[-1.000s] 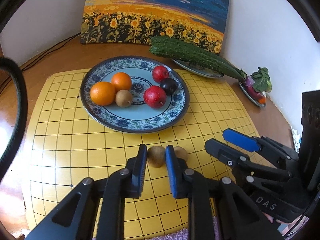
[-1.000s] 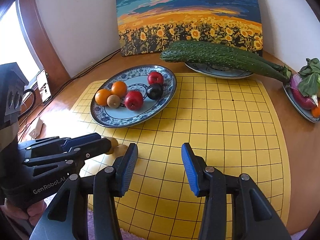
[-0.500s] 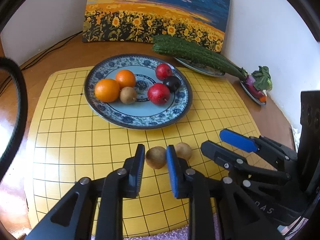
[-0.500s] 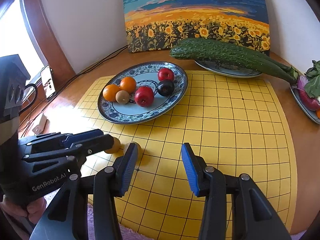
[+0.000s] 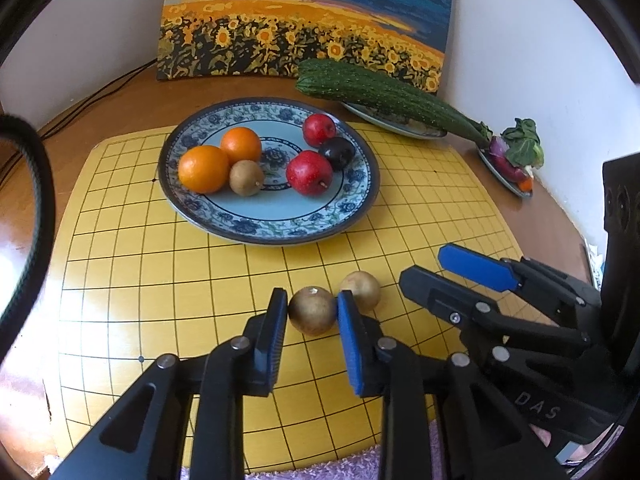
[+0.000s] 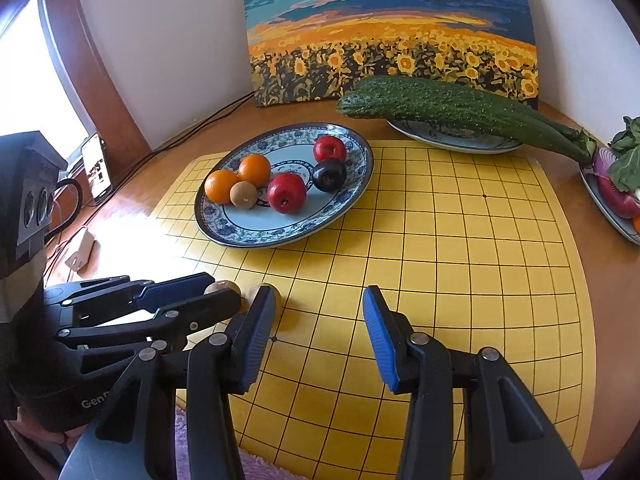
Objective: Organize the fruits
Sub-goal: 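Grasp a brown round fruit with the left tool while the right tool grasps a tan fruit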
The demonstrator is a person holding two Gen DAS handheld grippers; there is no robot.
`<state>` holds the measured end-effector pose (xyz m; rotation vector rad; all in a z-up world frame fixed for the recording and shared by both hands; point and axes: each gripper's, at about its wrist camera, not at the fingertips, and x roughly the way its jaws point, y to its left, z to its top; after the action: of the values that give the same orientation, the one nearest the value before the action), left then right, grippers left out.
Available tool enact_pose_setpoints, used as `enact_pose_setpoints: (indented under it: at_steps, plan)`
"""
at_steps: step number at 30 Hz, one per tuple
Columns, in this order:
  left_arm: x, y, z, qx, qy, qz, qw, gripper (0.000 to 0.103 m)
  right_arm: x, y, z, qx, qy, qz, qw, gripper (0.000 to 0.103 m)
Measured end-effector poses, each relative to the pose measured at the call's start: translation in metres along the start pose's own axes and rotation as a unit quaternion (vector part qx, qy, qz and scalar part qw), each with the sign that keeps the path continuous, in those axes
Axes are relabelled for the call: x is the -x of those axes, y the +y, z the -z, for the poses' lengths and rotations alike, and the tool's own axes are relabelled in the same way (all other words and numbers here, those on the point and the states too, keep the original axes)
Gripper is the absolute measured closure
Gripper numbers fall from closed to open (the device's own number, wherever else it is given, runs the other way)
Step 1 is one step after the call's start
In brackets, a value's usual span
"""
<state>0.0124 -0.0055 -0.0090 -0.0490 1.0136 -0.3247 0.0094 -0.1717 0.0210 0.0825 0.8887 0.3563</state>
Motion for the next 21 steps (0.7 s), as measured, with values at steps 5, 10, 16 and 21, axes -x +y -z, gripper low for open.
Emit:
enact_pose_setpoints:
  at_steps: [5, 10, 16, 21]
  plan:
    - [0.002, 0.008, 0.000, 0.013, -0.006, -0.015, 0.9998, 0.076, -0.001, 0.004, 0.001, 0.003, 0.001, -0.004, 1.000, 0.056]
    - [0.006, 0.019, 0.000, 0.024, -0.012, -0.033, 0.9991, 0.076, -0.005, 0.010, 0.002, 0.010, 0.005, -0.011, 1.000, 0.056]
    - [0.011, 0.028, 0.000, 0.034, -0.016, -0.041, 0.9984, 0.076, -0.014, 0.021, 0.003, 0.023, 0.015, -0.018, 0.999, 0.056]
    - [0.011, 0.030, 0.000, 0.037, -0.016, -0.041, 0.9983, 0.076, -0.022, 0.026, 0.003, 0.031, 0.023, -0.021, 0.999, 0.062]
